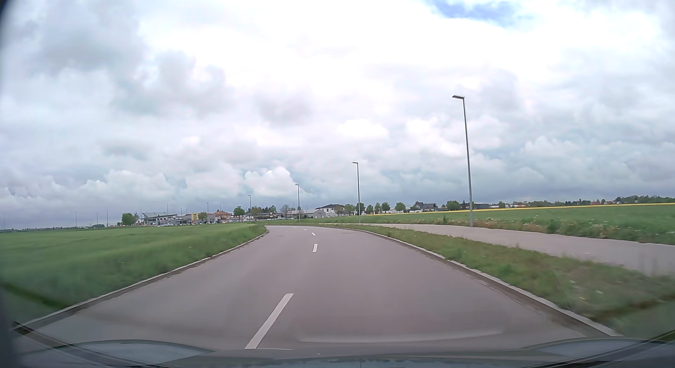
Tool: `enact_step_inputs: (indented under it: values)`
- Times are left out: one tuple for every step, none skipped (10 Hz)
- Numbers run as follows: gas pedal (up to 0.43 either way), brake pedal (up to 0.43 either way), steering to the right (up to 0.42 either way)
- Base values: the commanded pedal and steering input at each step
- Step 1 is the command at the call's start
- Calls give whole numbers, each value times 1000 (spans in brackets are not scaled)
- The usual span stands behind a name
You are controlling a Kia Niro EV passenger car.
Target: Follow the waypoints while adhering to traffic rules and regulations
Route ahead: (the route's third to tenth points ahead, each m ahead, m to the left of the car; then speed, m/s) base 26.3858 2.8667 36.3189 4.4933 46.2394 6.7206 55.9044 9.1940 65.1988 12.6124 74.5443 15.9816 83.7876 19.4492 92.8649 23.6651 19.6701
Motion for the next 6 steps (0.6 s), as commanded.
enact_step_inputs:
  values:
    - [220,12,-31]
    - [220,12,-31]
    - [209,6,-31]
    - [209,12,-31]
    - [209,12,-31]
    - [209,12,-31]
